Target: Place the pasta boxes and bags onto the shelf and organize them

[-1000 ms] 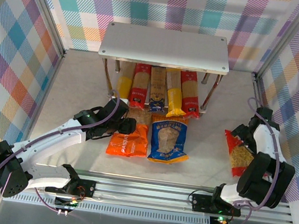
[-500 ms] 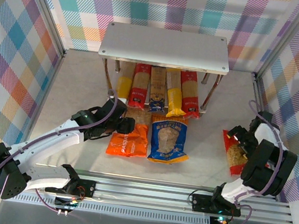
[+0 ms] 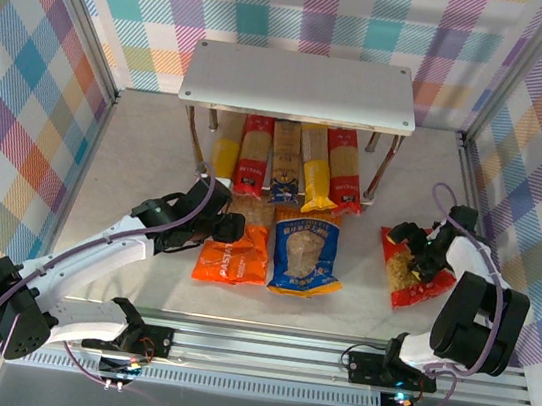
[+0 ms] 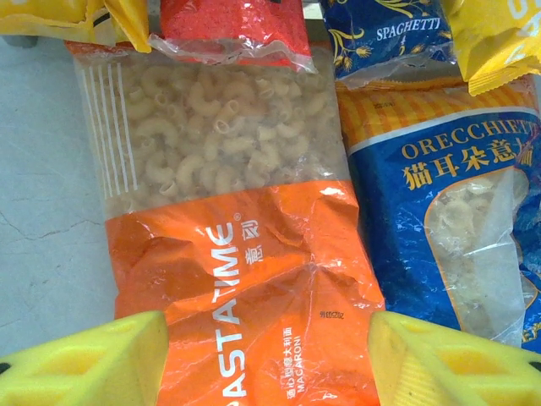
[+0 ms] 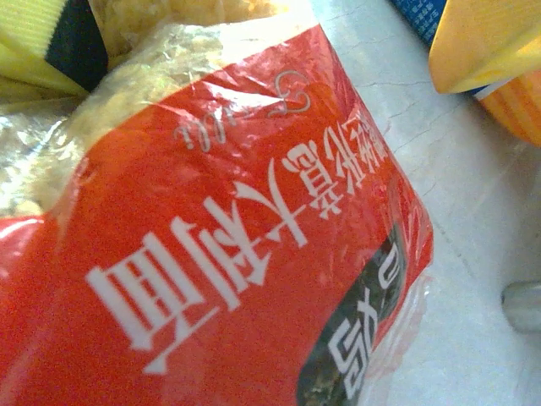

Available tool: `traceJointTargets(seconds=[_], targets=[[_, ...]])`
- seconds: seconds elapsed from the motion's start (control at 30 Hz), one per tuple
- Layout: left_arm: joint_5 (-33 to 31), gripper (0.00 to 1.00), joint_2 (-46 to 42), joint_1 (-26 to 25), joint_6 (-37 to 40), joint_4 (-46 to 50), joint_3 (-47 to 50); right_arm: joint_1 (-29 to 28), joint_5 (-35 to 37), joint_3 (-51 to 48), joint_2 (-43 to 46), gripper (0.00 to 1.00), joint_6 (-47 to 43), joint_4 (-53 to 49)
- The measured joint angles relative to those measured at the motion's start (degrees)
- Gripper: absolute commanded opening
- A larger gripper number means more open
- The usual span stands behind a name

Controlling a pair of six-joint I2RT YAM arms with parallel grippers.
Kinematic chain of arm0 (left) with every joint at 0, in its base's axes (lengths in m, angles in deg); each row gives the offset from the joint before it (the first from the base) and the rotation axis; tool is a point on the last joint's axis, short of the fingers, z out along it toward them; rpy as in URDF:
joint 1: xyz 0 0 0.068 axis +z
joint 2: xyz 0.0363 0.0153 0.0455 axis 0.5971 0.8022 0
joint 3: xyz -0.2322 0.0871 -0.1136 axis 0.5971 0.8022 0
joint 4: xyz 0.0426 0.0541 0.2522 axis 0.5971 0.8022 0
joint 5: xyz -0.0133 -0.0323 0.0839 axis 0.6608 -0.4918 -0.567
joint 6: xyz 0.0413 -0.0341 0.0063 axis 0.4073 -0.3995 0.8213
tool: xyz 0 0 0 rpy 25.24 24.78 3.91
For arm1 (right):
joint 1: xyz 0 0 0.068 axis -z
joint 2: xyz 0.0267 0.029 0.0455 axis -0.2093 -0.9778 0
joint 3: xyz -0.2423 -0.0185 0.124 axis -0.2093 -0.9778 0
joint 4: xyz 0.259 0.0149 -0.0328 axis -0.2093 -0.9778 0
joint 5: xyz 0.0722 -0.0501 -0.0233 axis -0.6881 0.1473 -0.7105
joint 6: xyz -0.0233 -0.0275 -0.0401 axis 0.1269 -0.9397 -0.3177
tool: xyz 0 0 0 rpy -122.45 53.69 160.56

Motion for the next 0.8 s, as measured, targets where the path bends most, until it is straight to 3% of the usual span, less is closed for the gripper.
traceJointTargets(seconds=[0.53, 0.67, 0.8], targets=[[-0.04, 0.64, -0.02, 0.22, 0.00, 0.04, 0.00, -10.43, -13.53, -7.17, 3.78, 0.98, 13.68, 14.64], [-0.17, 0.64, -0.24, 0.22, 0.00, 0.09, 0.00, -10.82, -12.59, -7.93, 7.96, 0.98, 14.86, 10.62], [-0.22, 0.64, -1.14, 0.26, 0.00, 0.11, 0.00, -10.84, -7.28, -5.38, 15.85, 0.98, 13.16, 1.40]])
